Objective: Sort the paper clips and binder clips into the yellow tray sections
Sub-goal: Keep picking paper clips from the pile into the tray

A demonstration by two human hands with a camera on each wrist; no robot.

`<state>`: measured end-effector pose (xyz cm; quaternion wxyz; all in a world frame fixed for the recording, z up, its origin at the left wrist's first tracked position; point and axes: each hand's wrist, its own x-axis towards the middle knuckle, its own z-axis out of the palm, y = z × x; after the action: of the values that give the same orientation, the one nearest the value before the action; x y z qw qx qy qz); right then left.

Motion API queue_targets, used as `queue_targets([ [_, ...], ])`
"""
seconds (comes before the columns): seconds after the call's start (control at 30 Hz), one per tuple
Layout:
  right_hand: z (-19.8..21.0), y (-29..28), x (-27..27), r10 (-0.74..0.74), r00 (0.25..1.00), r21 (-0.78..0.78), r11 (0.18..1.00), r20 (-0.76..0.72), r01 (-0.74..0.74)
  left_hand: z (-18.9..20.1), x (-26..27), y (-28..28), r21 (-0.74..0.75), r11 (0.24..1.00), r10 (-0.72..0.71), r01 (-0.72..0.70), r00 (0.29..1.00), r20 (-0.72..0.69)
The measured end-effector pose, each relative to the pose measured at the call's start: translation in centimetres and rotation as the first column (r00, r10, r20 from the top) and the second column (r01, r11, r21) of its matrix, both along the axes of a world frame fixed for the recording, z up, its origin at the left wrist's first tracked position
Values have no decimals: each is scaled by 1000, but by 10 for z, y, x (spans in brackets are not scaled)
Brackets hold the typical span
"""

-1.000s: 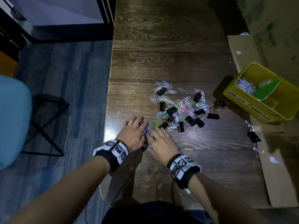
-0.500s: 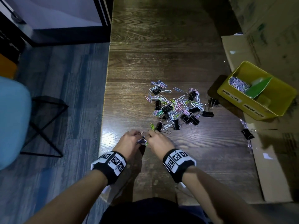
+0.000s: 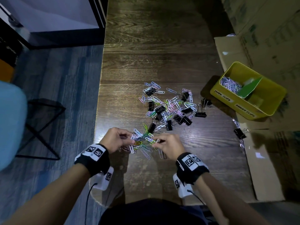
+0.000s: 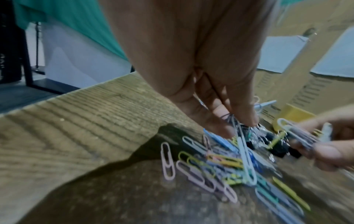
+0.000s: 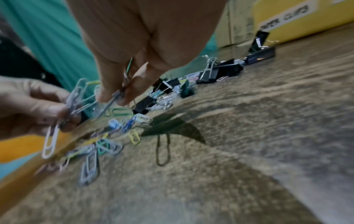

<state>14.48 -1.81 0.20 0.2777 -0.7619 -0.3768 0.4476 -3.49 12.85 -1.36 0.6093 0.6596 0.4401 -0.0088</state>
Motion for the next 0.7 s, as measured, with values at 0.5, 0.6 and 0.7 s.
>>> queue_targets([
  [0.5,86,-38,125,-565,760,303,699,-320,648,117,176,-1,-237,970,138,-47,913,384],
  [0.6,100,-50,167,-626,720,370,619,-300,692,129,247,-7,-221,975,112,-12,889,445],
  [0.7,112,-57,210,-676,653,408,519,-341,751,132,320,-19,-132,991,66,-7,892,447],
])
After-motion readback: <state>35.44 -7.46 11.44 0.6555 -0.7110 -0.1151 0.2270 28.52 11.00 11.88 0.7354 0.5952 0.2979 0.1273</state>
